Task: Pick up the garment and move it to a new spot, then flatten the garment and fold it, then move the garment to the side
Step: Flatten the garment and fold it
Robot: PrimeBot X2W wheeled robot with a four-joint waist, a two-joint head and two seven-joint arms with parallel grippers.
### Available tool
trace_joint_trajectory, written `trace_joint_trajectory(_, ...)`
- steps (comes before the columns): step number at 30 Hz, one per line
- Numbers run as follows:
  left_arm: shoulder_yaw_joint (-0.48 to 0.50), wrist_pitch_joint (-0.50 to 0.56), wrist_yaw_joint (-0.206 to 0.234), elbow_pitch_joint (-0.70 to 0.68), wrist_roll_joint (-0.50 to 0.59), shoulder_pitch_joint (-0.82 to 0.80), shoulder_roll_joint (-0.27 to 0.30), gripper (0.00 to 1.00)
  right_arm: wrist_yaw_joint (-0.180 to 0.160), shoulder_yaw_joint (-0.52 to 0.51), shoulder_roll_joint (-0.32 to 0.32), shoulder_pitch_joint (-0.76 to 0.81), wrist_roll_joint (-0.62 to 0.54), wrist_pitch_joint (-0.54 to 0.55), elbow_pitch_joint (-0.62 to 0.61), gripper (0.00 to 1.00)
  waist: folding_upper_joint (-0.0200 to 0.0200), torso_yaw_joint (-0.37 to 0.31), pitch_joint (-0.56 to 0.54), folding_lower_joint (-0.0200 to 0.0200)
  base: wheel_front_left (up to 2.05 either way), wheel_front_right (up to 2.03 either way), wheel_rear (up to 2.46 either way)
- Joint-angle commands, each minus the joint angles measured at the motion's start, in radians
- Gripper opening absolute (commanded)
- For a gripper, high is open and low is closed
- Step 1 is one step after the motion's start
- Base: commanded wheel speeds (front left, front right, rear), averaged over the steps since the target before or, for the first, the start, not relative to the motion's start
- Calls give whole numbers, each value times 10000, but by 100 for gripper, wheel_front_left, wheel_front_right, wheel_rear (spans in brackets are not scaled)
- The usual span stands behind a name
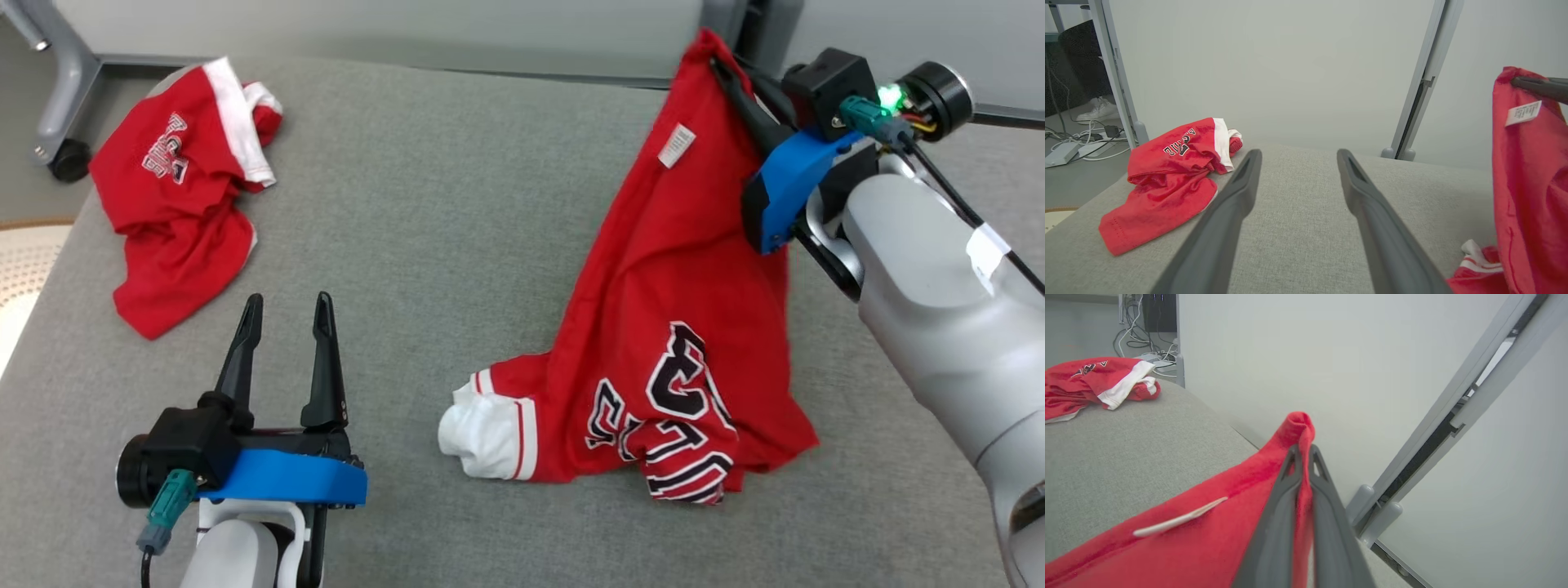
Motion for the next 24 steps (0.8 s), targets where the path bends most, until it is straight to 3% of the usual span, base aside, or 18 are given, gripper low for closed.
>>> trace_joint_trajectory(1, 73, -30, -49, 28, 105, 151, 30, 100, -13, -314, -34, 326, -156, -38, -457, 0, -1, -324, -223, 0, 0, 0, 0)
trace_joint_trajectory(15, 731, -30, -343, 180, 526, 887, 34, 100, -10, -3643, -40, 6091, -2207, -30, -6492, 0, -1, -2308, -1096, 0, 0, 0, 0)
trace_joint_trajectory(24, 898, -30, -410, 189, 702, 1035, 36, 100, -10, -4794, 274, 9347, -2339, -33, -8841, 0, -1, -2891, -1289, 0, 0, 0, 0)
